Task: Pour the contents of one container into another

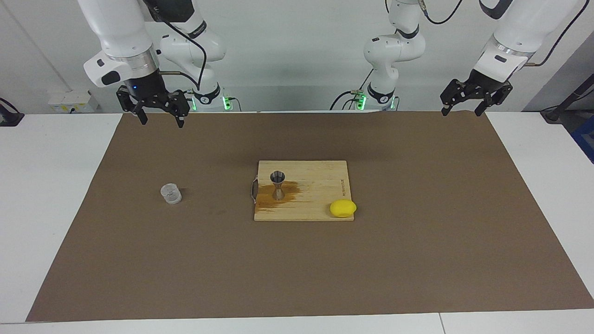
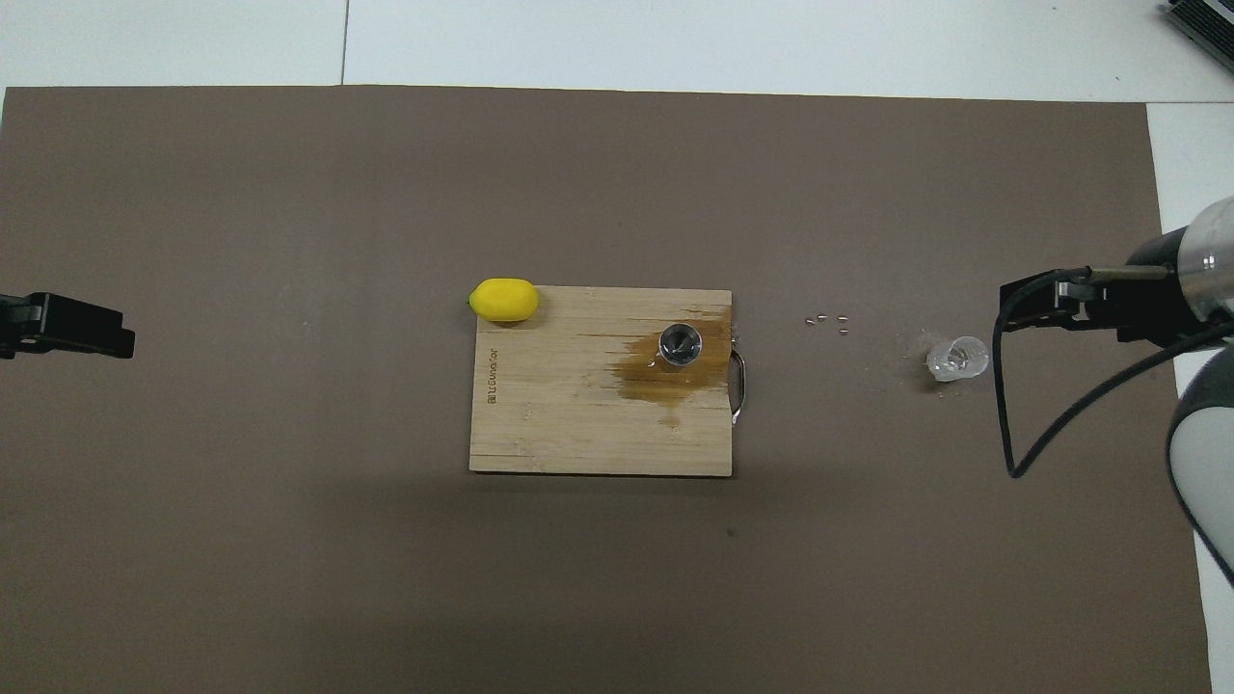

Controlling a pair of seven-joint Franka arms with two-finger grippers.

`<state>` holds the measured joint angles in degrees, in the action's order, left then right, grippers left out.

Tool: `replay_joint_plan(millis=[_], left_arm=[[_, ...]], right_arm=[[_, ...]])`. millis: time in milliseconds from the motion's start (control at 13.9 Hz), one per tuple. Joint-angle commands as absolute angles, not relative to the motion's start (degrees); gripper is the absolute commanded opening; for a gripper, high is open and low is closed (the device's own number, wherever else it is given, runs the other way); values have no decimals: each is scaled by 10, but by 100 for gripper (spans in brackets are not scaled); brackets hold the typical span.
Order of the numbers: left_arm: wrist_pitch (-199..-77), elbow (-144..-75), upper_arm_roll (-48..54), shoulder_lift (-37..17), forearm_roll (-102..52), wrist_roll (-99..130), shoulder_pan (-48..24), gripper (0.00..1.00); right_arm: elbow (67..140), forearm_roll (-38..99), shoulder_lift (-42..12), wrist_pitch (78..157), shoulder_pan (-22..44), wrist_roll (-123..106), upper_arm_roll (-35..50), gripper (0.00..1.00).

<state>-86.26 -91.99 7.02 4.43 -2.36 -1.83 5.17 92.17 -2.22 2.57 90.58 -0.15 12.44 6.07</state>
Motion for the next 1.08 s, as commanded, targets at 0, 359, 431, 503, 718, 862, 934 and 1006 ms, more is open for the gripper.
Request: replay_joint_plan(millis=[0,359,431,503,718,862,934,1006], left_arm=[[-869,-932,69,52,-26,-14,51,100],[-869,-932,69,52,-26,-14,51,100],[-868,-932,69,52,-26,-14,51,100],[-869,-932,69,52,-26,-14,51,100],[-868,-932,69,52,-26,-14,51,100],[-868,-932,69,52,-26,-14,51,100],[-868,-932,69,52,-26,-14,51,100],[-869,-932,69,52,-26,-14,51,100]], right_arm=[[922,-11,31,908,-6,102,61,100],[903,-11,25,879,-7,102,55,100],[902,-11,26,878,-6,102,55,100],[902,-8,26,876,-6,102,55,99],[902,2,26,867,25,102,20,99],[902,15,26,860,39,102,-3,99],[902,15,26,861,49,102,-16,99],[902,14,26,862,53,102,-19,99]])
